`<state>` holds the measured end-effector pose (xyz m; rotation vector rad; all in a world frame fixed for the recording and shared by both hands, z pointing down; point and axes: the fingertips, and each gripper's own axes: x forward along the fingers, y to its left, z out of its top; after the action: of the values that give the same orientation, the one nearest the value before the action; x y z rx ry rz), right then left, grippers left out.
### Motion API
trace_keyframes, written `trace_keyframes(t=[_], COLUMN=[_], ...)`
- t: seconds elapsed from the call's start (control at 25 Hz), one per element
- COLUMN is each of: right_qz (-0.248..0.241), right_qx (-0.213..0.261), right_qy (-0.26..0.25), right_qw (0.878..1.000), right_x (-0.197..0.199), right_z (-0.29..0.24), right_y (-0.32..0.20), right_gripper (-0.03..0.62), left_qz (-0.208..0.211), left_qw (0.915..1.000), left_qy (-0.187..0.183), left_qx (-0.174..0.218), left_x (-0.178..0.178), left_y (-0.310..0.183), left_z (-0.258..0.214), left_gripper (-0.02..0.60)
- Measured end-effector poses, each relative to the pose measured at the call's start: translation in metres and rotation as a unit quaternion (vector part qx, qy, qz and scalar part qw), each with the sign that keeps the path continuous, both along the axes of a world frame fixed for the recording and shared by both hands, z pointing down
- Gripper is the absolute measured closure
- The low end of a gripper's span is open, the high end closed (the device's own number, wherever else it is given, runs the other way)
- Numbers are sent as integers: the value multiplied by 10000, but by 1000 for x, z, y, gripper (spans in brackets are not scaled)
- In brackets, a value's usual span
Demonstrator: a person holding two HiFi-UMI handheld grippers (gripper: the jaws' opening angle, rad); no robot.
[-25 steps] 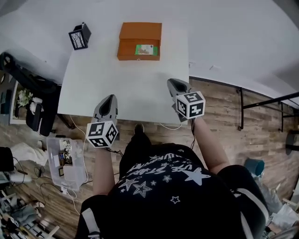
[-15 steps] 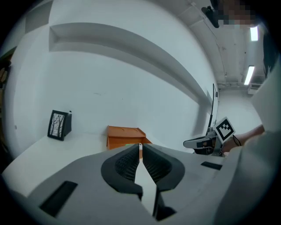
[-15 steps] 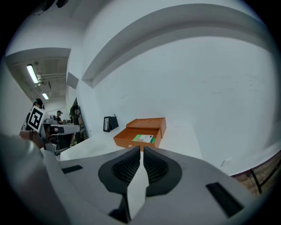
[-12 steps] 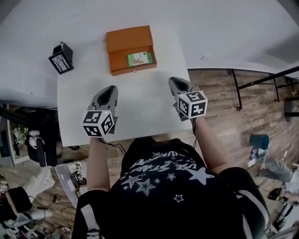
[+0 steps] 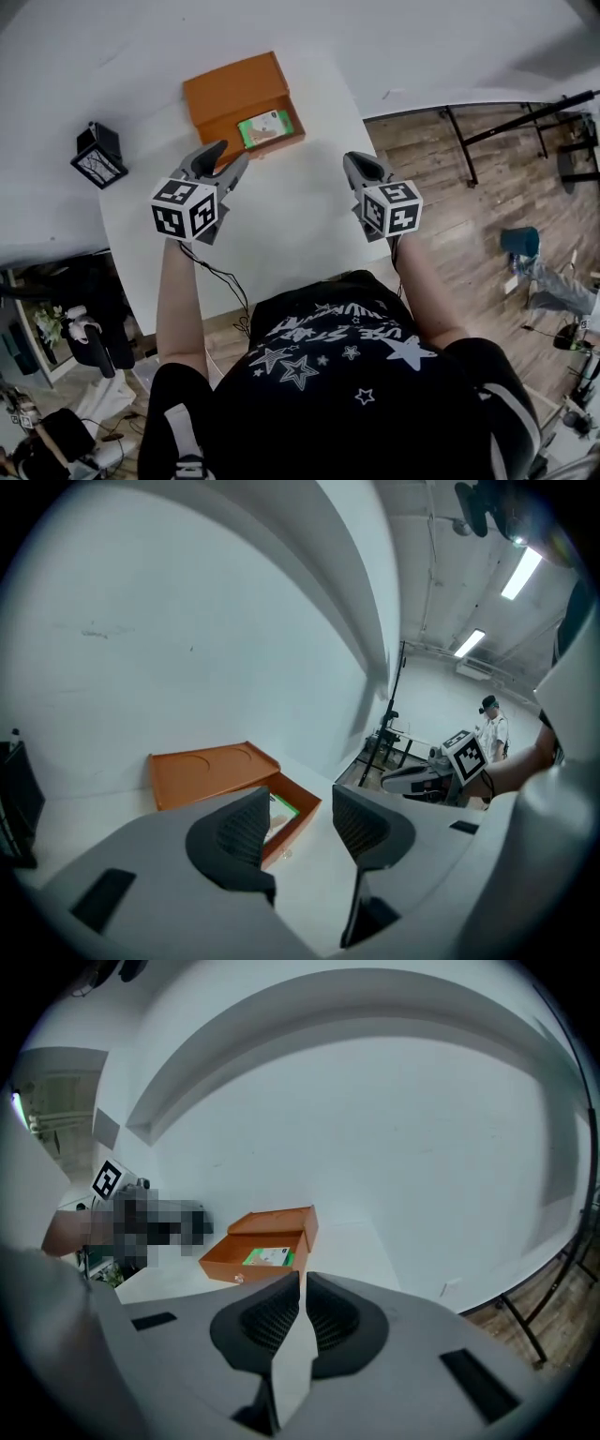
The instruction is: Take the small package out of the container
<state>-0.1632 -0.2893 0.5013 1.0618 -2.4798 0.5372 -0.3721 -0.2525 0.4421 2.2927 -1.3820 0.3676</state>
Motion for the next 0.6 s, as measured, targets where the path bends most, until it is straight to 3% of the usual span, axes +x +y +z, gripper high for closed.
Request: trace_keyframes(t=[0.08, 0.16, 0.4, 0.6], right_qz=[88, 163, 278, 331], right_qx=[-47, -91, -226, -328], right_qy=[53, 80, 46, 11], right_qw=[9999, 9998, 9993, 9989], right_x=[2, 2, -1, -5], right_z=[4, 7, 18, 26], right_y=[-5, -10, -25, -31], right_gripper=[542, 542, 542, 542], left_qz=[167, 350, 781, 1095], left_qw=[9998, 9991, 9948, 9850], left_qy=[0, -18, -309, -742], left_qx=[-126, -234, -569, -1106], left_x=[0, 3, 5, 2], left_y=[-14, -25, -53, -67], left_z=[7, 13, 37, 62], left_gripper=[292, 256, 227, 215])
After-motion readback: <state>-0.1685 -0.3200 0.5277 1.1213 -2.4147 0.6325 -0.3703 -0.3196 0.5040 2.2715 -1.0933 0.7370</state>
